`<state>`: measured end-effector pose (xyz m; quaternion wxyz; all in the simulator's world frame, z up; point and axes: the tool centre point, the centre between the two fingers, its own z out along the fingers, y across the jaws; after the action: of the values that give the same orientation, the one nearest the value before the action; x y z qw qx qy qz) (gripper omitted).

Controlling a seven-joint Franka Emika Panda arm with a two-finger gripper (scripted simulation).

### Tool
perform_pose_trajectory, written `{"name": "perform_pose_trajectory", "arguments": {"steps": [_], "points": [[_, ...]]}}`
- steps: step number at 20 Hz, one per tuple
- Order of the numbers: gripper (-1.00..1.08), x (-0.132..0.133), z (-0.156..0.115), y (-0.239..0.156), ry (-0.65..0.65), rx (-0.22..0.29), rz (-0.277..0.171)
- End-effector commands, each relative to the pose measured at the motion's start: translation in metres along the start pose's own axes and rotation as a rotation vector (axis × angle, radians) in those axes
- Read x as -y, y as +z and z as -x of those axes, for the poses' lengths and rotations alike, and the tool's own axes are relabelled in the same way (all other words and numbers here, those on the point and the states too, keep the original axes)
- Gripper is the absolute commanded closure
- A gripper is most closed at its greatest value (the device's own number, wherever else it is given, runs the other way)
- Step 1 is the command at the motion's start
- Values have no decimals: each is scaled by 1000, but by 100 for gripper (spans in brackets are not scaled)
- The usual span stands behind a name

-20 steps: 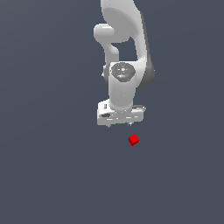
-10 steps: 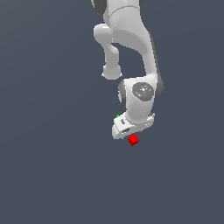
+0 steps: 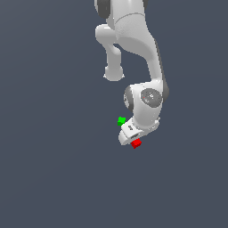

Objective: Stack the red cube on top of the green cube.

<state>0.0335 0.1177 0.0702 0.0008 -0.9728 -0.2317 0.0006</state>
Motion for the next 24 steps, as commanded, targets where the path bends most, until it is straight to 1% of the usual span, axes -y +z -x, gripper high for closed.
{"name": "perform_pose_trajectory", "arguments": {"steps": [1, 11, 16, 17, 24], "points": [[-92, -1, 0, 3, 0, 0, 0], [-92, 0, 1, 45, -6, -1, 2], [-92, 0, -1, 50, -6, -1, 2], [108, 0, -1, 50, -6, -1, 2], [108, 0, -1, 50, -6, -1, 2]]}}
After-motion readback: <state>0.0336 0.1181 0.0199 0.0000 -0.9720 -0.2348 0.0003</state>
